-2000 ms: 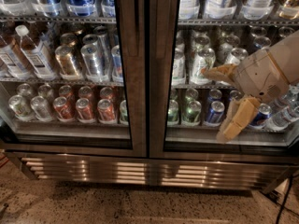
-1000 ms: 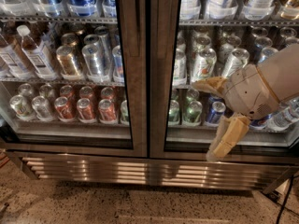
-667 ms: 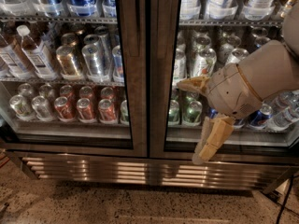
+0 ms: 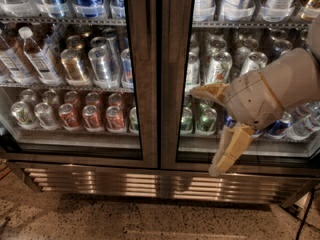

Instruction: Open right fridge door

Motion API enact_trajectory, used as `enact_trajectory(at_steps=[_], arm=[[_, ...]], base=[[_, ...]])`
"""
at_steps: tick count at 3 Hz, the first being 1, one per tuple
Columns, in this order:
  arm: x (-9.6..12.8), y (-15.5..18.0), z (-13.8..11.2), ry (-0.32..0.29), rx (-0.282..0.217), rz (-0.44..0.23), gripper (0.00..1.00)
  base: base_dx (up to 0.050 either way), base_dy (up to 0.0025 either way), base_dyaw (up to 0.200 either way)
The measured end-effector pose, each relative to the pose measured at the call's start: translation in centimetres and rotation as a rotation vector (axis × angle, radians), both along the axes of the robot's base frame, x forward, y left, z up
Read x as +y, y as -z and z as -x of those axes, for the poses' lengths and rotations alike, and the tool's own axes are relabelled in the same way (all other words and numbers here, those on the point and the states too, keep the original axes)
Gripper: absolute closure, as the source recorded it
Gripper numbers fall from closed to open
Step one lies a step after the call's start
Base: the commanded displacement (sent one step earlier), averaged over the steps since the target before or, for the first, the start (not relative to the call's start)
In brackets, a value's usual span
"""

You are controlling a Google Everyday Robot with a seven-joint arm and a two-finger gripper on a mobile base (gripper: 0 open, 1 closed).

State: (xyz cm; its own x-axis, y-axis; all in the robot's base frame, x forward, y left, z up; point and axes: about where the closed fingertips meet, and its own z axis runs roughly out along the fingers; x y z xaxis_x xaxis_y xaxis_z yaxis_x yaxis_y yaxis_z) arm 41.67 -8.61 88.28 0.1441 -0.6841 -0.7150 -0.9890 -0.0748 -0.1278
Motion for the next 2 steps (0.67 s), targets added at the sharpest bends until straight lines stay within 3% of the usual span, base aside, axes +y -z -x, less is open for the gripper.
enact_trajectory(at_steps=[1,2], arm=[[-1.0,0.3,0.7,-0.115,0.028,-0.27,0.0],[-1.2,1.7,0.2,-0.169,0.046,-0.441,0.0]], base=[[0.0,0.0,0.0],[0.0,0.0,0.0]])
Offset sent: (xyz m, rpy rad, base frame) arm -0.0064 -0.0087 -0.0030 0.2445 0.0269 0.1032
